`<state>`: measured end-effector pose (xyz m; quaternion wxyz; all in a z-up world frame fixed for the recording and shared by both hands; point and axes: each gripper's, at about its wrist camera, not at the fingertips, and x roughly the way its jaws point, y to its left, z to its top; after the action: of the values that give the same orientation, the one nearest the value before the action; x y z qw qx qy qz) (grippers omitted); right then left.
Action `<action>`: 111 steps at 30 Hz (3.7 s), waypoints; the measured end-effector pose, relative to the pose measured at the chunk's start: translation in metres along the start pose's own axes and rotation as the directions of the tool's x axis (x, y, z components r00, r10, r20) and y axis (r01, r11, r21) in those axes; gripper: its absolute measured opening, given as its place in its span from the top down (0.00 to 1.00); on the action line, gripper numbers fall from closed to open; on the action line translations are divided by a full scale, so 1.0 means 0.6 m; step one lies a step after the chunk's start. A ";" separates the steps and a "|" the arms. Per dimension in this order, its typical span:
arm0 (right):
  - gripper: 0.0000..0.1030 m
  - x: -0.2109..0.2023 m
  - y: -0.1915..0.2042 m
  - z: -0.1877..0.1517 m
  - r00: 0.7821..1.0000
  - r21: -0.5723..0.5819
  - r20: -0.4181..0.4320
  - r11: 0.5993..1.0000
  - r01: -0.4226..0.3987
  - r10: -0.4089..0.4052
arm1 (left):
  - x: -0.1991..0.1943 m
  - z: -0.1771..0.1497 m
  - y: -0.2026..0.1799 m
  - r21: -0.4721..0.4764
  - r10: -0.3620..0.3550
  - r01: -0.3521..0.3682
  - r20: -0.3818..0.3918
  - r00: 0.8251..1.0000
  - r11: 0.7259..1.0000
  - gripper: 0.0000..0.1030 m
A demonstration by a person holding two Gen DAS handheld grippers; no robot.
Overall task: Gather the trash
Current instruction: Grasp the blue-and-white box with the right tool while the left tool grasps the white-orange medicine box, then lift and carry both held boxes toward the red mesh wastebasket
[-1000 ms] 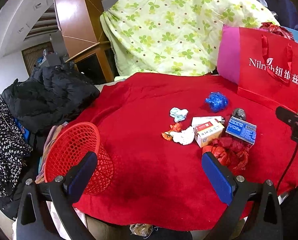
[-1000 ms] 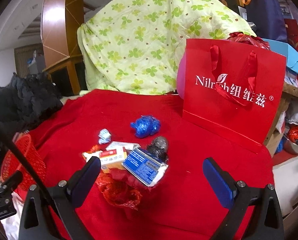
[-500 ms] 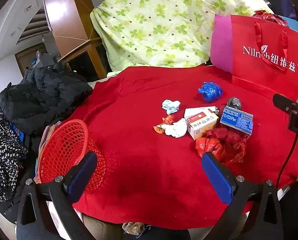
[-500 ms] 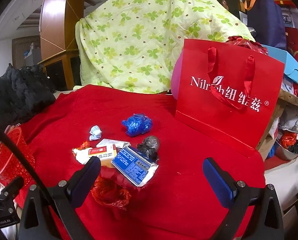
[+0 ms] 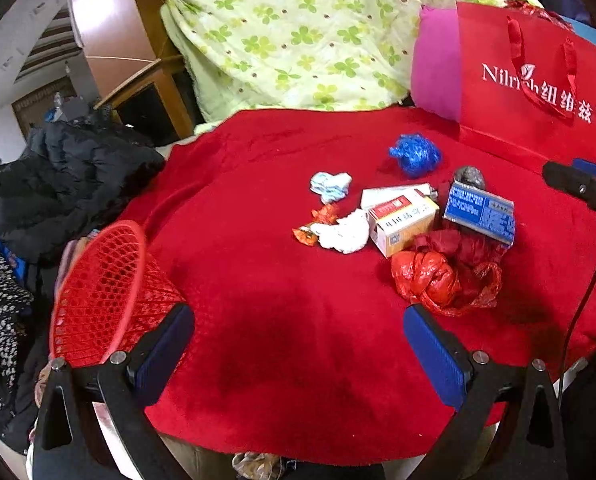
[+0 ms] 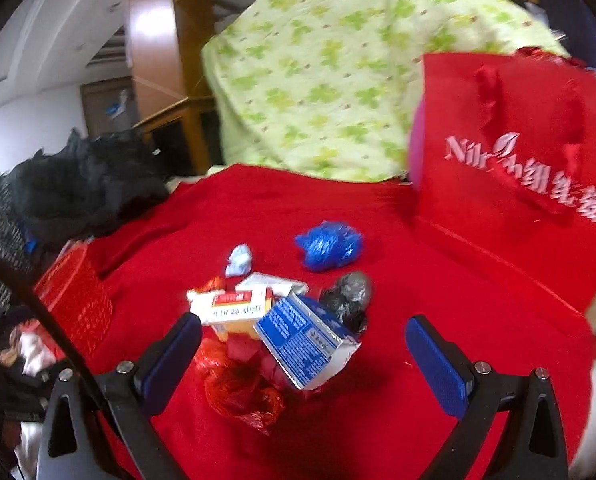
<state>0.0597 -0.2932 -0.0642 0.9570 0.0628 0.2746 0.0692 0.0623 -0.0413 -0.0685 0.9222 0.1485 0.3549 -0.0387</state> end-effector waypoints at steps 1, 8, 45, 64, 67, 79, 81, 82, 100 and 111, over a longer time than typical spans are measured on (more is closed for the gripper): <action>0.00 0.012 -0.004 -0.004 1.000 -0.002 -0.020 1.000 0.005 -0.005 | 0.005 0.000 0.000 0.003 -0.012 0.012 -0.005 1.000 1.000 0.00; 0.03 0.077 0.008 -0.015 0.992 -0.048 -0.129 0.999 -0.023 0.017 | 0.079 0.018 0.014 -0.012 -0.114 0.113 -0.076 0.991 0.993 0.00; 0.21 0.186 -0.096 -0.018 0.931 0.193 -0.318 0.974 -0.122 0.180 | 0.300 0.150 -0.144 0.348 -0.337 0.459 -0.358 0.871 0.817 0.31; 0.35 0.218 -0.038 -0.041 0.922 -0.006 -0.377 0.996 -0.093 0.084 | 0.237 0.148 -0.034 0.090 -0.518 0.559 -0.275 0.810 0.825 0.38; 0.41 0.220 -0.072 -0.039 0.910 0.118 -0.389 0.988 -0.103 0.141 | 0.213 0.155 -0.006 0.020 -0.564 0.583 -0.225 0.794 0.812 0.39; 0.31 0.215 -0.057 -0.038 0.888 0.243 -0.384 0.956 -0.167 0.253 | 0.199 0.088 0.059 -0.166 -0.583 0.561 -0.142 0.800 0.811 0.49; 0.31 0.223 -0.051 -0.040 0.886 0.264 -0.387 0.951 -0.161 0.257 | 0.208 0.071 0.065 -0.185 -0.570 0.543 -0.161 0.806 0.819 0.47; 0.31 0.227 -0.051 -0.040 0.887 0.280 -0.384 0.948 -0.154 0.257 | 0.212 0.063 0.070 -0.194 -0.563 0.533 -0.164 0.810 0.824 0.42; 0.69 0.267 -0.084 -0.054 0.854 0.567 -0.291 0.797 -0.209 0.431 | 0.241 0.026 0.062 -0.236 -0.442 0.402 -0.155 0.883 0.885 0.49; 0.80 0.227 -0.024 -0.023 0.898 0.396 -0.217 0.875 -0.278 0.384 | 0.212 0.038 0.081 -0.263 -0.423 0.392 -0.069 0.904 0.881 0.50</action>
<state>0.1679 -0.2836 -0.1485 0.8527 0.2702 0.4042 0.1913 0.1802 0.0023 -0.1254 0.8807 -0.0414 0.4367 -0.1789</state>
